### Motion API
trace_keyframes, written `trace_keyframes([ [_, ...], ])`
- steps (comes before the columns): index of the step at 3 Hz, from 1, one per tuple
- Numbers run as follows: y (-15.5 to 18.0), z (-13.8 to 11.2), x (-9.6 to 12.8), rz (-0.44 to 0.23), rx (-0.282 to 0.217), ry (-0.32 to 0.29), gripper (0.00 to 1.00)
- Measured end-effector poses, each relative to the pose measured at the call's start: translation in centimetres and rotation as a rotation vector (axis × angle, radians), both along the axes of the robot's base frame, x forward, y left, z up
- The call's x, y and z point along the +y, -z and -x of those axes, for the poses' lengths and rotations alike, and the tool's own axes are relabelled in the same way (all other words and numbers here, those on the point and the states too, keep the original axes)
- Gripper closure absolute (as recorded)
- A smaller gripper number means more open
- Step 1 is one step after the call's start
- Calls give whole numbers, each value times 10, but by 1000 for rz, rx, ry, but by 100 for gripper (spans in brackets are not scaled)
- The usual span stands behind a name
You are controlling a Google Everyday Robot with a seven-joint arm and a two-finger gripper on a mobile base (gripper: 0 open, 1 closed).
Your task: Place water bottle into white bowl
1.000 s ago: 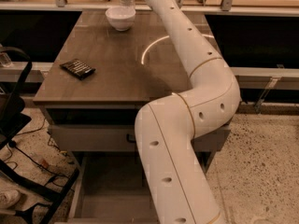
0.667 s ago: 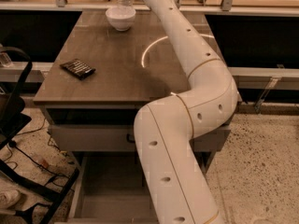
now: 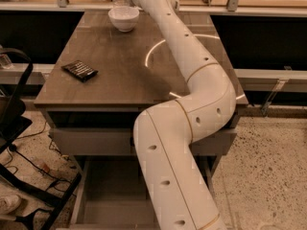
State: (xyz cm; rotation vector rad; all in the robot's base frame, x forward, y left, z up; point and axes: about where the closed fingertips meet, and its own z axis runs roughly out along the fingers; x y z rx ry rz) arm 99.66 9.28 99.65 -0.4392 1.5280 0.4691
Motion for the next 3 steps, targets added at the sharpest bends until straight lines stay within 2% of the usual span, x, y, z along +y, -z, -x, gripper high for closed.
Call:
trace_keyframes([
  [2,17,-9,0,-3,13,26,100],
  [3,27,-17,-7,-10,18,56,100],
])
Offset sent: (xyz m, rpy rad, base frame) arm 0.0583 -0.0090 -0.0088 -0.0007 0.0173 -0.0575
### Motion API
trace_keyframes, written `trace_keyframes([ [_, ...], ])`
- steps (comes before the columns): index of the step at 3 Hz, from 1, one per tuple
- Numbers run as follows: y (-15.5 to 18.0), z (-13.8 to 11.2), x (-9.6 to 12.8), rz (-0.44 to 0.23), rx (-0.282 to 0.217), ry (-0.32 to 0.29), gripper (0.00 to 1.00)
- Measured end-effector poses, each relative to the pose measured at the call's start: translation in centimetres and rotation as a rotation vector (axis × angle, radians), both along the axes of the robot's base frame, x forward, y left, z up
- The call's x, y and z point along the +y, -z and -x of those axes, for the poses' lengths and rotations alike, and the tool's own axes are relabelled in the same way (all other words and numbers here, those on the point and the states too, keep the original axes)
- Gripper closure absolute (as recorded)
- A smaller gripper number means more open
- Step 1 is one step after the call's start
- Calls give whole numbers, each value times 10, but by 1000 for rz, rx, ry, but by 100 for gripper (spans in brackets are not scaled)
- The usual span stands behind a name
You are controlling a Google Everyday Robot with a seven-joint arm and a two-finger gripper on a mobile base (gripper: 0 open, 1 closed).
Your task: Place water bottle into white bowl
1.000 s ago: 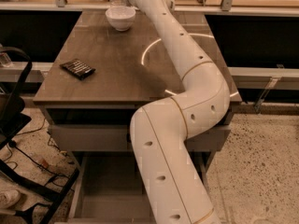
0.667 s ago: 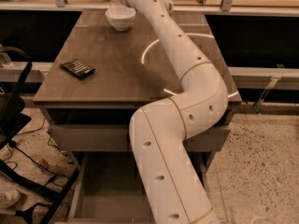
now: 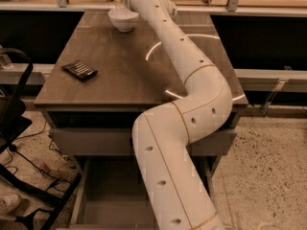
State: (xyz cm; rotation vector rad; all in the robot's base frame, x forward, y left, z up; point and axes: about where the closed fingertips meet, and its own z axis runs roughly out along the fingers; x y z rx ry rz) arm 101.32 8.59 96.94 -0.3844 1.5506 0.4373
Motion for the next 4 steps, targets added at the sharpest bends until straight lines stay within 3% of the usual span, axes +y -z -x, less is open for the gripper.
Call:
trace_keyframes([
  [2,19,-10,2,-38,-11,15,97],
  [4,20,-10,5,-36,-8,12,51],
])
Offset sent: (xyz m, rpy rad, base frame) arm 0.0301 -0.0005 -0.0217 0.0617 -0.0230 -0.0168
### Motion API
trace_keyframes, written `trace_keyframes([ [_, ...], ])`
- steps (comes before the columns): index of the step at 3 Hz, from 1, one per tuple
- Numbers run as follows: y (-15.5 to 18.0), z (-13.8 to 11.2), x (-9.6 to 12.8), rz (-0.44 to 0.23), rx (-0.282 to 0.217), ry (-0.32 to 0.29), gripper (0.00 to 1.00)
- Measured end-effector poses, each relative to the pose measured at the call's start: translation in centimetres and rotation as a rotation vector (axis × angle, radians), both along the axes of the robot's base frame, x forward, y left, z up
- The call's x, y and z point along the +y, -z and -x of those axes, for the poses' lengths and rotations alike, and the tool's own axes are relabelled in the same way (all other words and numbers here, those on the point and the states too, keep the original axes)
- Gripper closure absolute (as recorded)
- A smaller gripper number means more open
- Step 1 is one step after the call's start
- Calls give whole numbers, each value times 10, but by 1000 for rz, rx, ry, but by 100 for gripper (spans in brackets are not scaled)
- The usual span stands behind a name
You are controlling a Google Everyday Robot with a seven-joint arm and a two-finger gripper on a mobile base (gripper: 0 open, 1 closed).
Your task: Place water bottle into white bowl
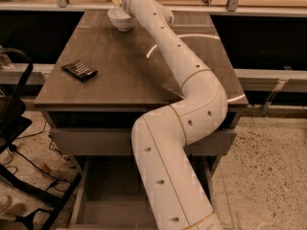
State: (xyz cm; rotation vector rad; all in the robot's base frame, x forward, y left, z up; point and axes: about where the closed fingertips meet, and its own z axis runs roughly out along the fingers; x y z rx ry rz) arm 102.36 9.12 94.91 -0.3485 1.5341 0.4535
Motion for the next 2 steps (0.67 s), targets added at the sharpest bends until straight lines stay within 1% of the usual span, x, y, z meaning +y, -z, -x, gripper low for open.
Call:
trace_keyframes([
  [2,3,0,4,1,3,-4,5],
])
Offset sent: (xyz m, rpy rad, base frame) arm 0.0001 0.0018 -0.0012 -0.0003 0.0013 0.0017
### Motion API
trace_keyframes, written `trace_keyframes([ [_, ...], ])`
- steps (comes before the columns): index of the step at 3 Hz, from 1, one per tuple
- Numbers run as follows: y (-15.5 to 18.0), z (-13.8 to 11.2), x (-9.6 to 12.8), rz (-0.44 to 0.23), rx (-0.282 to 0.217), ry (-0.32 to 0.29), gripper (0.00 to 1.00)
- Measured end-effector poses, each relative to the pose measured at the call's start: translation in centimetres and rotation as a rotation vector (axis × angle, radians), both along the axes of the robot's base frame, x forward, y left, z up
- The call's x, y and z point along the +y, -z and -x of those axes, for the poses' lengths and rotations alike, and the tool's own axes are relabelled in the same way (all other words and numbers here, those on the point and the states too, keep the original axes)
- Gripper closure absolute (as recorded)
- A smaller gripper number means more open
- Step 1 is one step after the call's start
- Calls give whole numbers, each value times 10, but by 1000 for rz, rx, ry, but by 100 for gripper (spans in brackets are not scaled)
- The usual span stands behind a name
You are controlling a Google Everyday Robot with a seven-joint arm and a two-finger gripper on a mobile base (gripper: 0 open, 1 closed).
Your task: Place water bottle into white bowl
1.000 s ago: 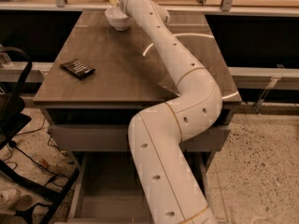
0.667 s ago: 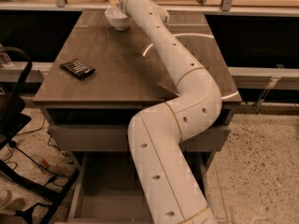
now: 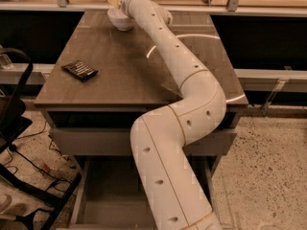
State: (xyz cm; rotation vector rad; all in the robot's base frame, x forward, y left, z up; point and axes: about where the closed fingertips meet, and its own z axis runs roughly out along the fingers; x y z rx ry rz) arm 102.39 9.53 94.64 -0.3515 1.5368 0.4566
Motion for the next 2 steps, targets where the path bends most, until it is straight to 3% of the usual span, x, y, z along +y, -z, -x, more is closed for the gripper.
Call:
trace_keyframes([
  [2,1,0,1,0,1,-1,0],
])
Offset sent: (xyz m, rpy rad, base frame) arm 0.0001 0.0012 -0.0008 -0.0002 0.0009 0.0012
